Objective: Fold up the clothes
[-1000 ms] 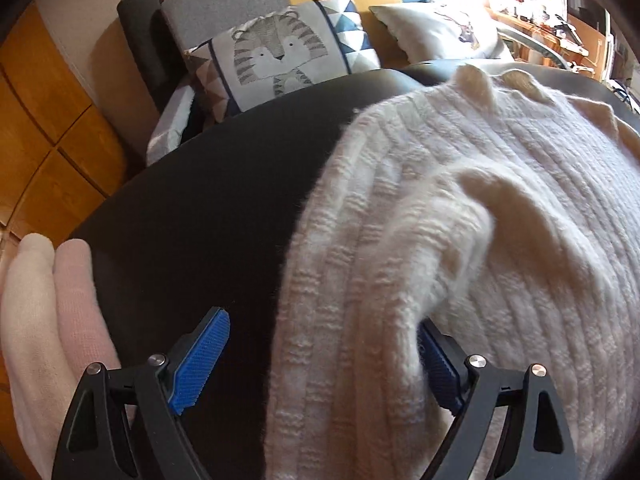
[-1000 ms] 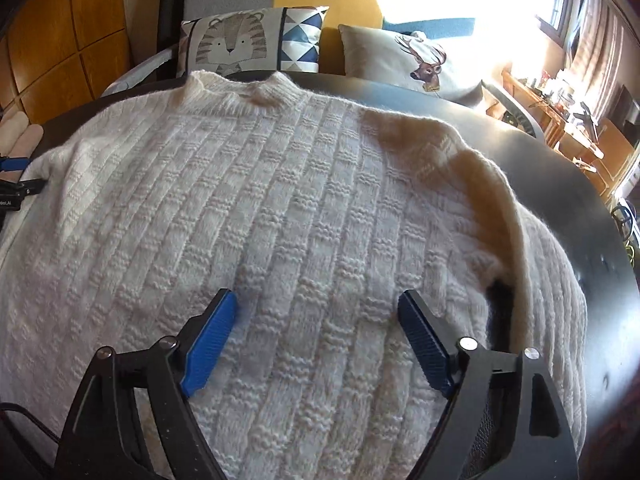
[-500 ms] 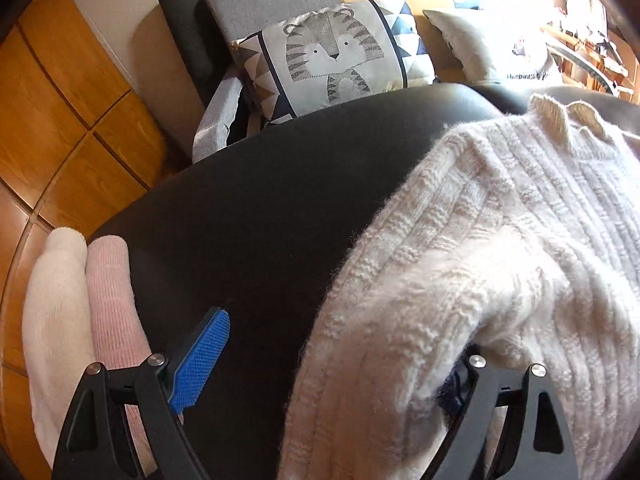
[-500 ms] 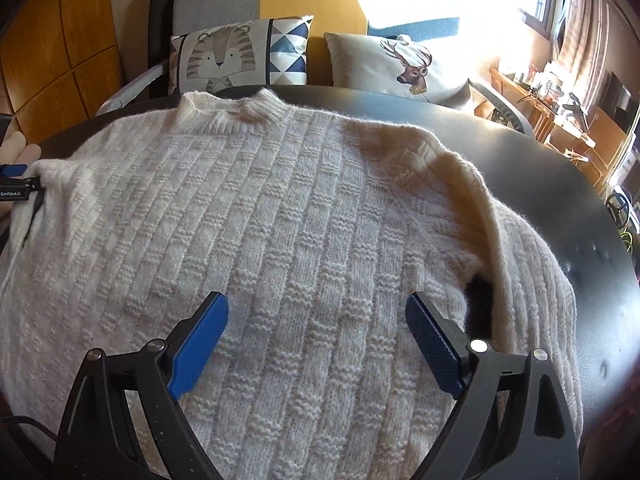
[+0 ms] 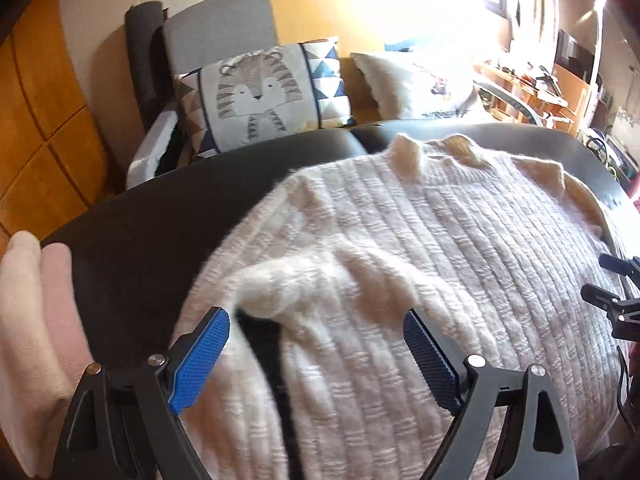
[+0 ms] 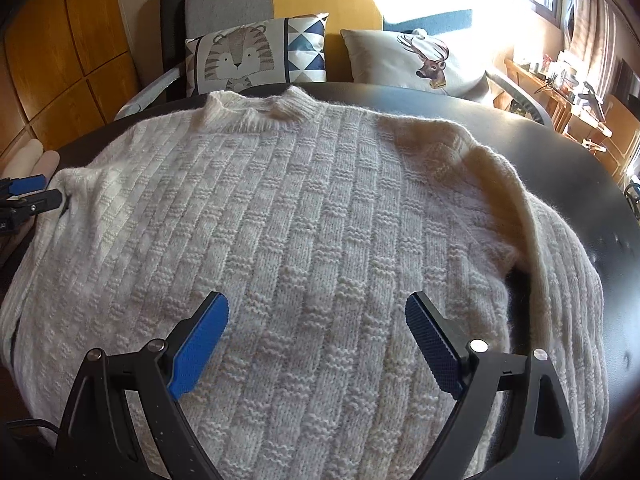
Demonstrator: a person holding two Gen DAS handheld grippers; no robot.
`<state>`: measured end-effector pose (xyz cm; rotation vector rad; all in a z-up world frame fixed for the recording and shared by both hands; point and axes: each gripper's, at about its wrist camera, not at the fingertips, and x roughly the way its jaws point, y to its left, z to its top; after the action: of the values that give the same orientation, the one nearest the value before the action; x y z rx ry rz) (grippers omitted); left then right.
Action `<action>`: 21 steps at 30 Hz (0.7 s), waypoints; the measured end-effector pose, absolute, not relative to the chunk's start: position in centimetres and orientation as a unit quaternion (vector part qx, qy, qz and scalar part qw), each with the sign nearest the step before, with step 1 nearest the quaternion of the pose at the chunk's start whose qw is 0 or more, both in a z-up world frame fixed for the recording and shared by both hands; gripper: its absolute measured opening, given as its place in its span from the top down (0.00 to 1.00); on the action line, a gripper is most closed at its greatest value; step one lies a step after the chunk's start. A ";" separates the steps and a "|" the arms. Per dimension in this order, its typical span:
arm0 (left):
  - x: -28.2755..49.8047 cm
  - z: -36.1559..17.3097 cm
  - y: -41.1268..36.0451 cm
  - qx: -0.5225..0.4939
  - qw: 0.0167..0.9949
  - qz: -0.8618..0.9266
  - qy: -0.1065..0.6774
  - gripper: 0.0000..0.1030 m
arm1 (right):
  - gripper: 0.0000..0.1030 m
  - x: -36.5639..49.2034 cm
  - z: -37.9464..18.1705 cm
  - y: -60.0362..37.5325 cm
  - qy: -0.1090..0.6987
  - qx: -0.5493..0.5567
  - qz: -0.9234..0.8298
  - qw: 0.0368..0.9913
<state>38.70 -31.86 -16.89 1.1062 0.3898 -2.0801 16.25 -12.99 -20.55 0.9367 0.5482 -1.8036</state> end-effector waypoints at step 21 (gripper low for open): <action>43.3 -21.6 -31.0 0.418 0.397 -0.780 0.245 0.00 | 0.08 16.4 -21.2 -12.4 0.224 0.391 -0.730 0.513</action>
<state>43.32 -30.98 -21.61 1.0600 0.6202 -1.9753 16.40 -12.42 -21.25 0.9413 0.5394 -1.7565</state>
